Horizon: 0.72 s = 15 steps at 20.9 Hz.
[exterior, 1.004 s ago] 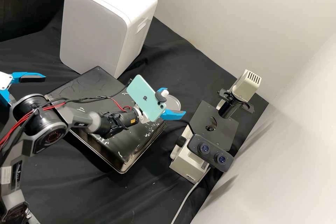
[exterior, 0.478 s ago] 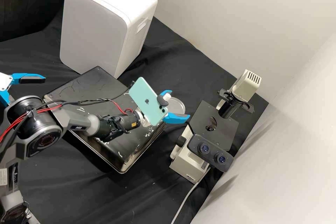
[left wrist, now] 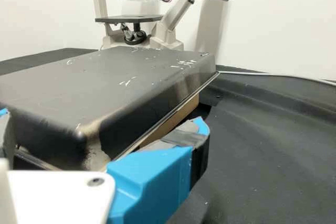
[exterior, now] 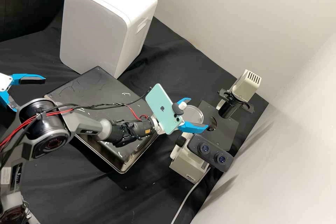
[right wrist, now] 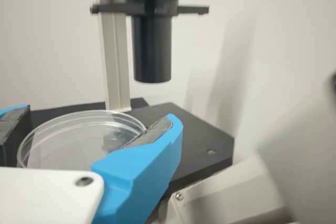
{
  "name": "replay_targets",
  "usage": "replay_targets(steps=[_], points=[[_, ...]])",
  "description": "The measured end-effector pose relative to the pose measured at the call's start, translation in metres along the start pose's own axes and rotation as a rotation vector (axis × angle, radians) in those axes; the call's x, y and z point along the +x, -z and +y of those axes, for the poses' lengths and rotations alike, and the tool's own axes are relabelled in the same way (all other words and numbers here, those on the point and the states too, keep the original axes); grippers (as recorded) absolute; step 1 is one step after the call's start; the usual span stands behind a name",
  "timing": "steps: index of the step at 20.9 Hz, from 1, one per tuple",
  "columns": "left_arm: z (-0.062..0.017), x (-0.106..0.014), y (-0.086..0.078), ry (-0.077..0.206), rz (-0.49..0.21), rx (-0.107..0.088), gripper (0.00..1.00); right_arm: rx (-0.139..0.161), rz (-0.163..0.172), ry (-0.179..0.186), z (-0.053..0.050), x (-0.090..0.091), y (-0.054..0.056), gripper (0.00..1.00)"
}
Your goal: Place the petri dish on the microscope
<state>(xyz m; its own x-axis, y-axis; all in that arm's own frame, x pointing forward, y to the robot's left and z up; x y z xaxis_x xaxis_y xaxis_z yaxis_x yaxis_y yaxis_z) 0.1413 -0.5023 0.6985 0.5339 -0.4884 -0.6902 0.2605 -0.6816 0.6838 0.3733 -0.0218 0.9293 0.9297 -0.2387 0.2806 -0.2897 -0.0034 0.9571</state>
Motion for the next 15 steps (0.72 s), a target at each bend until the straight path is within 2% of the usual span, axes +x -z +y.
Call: replay_targets(steps=[3,5,8,11,15], points=[[-0.0014,0.0,0.0,0.007,0.001,-0.004,1.0,-0.008,-0.016,0.021,-0.013,0.01,-0.001,0.0],[-0.0014,0.0,0.0,0.007,0.001,-0.004,1.0,-0.021,-0.035,0.05,-0.023,0.015,-0.003,0.0],[-0.0009,0.001,0.001,0.005,0.001,-0.003,1.0,-0.035,-0.055,0.073,-0.032,0.022,-0.004,0.0],[-0.0009,0.001,0.001,0.005,0.001,-0.003,1.0,-0.057,-0.063,0.069,-0.036,0.029,-0.005,0.0],[-0.0009,0.001,0.001,0.005,0.001,-0.003,1.0,-0.056,-0.074,0.049,-0.036,0.039,-0.006,0.0]])
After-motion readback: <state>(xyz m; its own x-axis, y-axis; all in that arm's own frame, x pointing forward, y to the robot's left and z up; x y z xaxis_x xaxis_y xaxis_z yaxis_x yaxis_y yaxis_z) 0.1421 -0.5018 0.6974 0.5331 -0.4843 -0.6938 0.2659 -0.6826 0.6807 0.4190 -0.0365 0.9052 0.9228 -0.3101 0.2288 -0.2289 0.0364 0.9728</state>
